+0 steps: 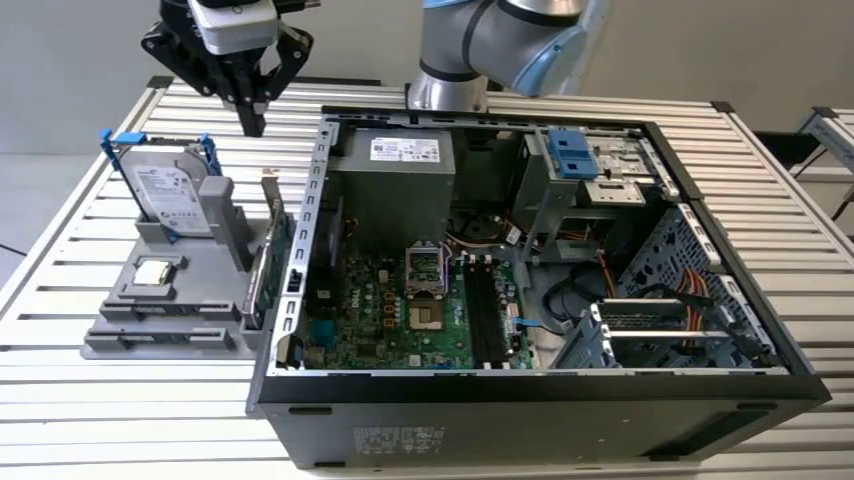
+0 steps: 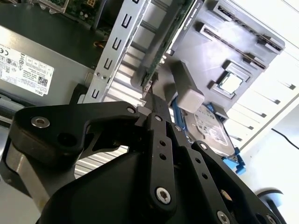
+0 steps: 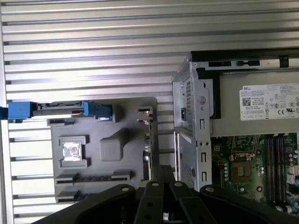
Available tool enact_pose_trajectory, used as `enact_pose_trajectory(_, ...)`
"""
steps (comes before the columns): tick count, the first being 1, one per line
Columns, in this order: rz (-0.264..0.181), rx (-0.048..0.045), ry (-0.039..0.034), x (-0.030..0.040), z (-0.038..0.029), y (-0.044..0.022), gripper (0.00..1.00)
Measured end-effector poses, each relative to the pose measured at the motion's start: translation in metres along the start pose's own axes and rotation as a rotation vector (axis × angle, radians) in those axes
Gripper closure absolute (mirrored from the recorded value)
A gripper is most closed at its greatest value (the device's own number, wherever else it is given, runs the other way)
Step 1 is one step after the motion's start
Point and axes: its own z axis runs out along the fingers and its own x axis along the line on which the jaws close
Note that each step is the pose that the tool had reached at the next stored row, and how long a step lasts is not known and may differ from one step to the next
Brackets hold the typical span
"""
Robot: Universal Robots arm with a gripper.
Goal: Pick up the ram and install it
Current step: 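Reach for the ram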
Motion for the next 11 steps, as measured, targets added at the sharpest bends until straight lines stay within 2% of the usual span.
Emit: enact_pose_trajectory(11,-0.001,-0.0001,0.0,0.0154,-0.0003,-0.0012,1.0)
